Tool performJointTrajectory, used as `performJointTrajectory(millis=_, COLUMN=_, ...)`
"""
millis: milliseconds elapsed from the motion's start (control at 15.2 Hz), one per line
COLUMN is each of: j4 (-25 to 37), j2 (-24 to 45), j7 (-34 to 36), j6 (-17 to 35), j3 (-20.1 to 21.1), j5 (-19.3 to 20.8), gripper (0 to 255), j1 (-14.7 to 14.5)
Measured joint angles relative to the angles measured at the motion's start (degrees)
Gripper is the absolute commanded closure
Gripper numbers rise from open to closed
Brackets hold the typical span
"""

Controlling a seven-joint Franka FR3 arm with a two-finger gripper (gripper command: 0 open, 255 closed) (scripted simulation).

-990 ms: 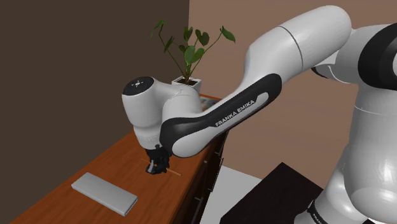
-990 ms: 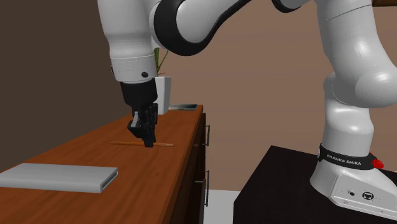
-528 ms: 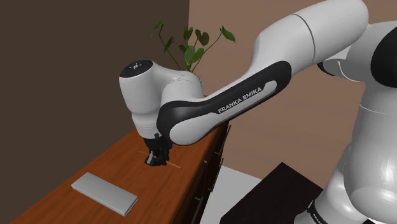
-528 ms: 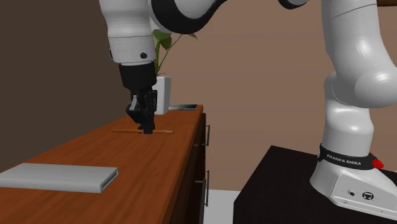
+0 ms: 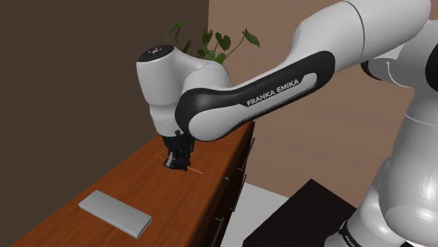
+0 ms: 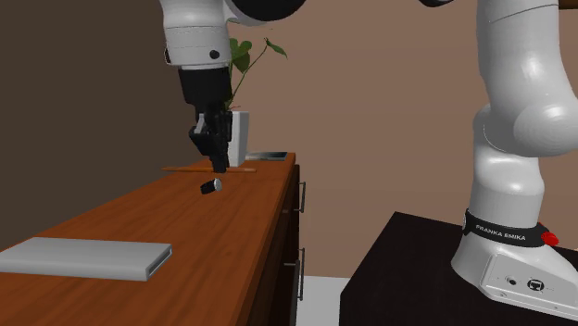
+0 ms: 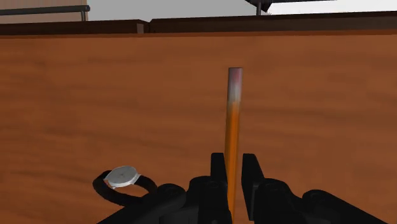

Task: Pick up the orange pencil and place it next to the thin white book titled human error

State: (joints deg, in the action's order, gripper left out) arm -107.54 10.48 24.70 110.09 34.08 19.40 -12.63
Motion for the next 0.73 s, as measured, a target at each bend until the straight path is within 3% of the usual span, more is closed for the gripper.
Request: performJointTrajectory(millis=726, j4=-8.5, j2=-7.4, j7=-15.3, j6=6.2, j3=-6.1, j5=-3.0, gripper=255, j1=9.4)
